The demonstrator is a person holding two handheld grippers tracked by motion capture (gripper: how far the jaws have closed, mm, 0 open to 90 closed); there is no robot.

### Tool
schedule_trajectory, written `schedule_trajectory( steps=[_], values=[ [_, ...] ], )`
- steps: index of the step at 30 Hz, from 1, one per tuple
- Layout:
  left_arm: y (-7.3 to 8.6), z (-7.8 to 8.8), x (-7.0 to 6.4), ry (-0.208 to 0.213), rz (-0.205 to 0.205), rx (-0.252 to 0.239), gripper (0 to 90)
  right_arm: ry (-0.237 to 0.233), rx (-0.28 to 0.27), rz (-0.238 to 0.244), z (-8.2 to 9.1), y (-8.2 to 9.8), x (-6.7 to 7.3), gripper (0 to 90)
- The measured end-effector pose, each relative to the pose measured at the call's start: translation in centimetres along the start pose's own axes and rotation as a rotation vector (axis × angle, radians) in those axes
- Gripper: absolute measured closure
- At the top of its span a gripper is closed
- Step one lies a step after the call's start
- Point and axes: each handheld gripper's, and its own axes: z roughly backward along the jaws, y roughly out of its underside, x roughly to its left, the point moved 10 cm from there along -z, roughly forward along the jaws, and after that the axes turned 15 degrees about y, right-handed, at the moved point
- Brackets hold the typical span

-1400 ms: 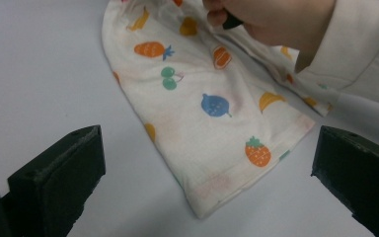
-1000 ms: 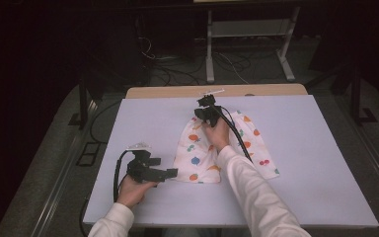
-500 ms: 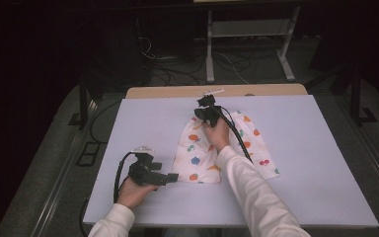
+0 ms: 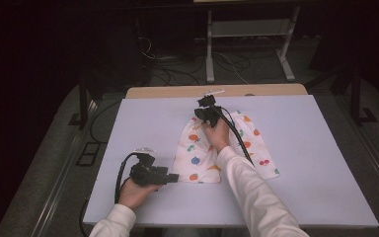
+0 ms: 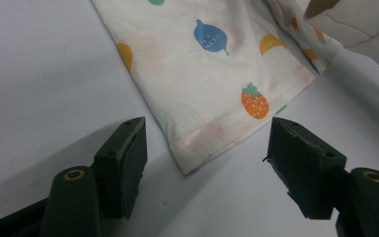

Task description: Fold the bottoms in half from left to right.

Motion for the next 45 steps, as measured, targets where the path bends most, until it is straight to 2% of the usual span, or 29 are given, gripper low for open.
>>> schedule_trajectory(
  steps=[4, 9, 11, 13, 18, 22, 24, 27, 30, 36, 41, 45],
  values=[
    [0.0, -0.1, 0.0, 0.003, 0.0, 0.003, 36.9, 0.0, -0.002, -0.003, 0.0, 0.0, 0.0, 86.0],
    [-0.1, -0.2, 0.3, 0.005, 0.018, -0.004, 48.6, 0.001, -0.006, -0.001, 0.1, -0.1, -0.1, 86.0],
    [-0.1, -0.1, 0.4, 0.004, 0.041, -0.008, 53.3, 0.001, -0.008, -0.002, 0.2, -0.1, -0.1, 86.0],
    [0.0, -0.1, 0.5, 0.03, 0.066, -0.011, 57.6, 0.0, -0.015, -0.008, 0.2, -0.2, -0.2, 86.0],
    [0.1, -0.1, 0.7, 0.018, 0.07, -0.001, 69.2, -0.002, -0.015, -0.008, 0.2, -0.2, -0.3, 86.0],
    [0.1, -0.3, 0.8, 0.003, 0.051, 0.015, 77.9, -0.004, -0.016, -0.008, 0.2, -0.2, -0.3, 85.9],
    [0.2, -0.4, 0.8, -0.009, 0.034, 0.034, 85.1, -0.003, -0.016, -0.008, 0.2, -0.2, -0.3, 86.0],
    [0.2, -0.5, 0.6, -0.023, 0.007, 0.048, 86.6, -0.004, -0.014, -0.008, 0.2, -0.1, -0.3, 86.0],
    [0.2, -0.5, 0.5, -0.03, -0.002, 0.049, 87.4, -0.004, -0.014, -0.008, 0.2, -0.2, -0.3, 86.0],
    [0.1, -0.3, -0.2, -0.011, -0.013, 0.045, 87.5, -0.01, -0.021, -0.013, 0.4, -0.4, -0.4, 86.0],
    [-0.5, -0.3, -1.0, -0.005, -0.033, 0.017, 87.5, -0.014, -0.019, -0.012, 0.6, -0.4, -0.6, 86.0],
    [-0.9, -0.5, -2.1, 0.018, -0.072, 0.014, 87.5, -0.016, -0.02, -0.021, 0.6, -0.6, -0.9, 85.9]
  ],
)
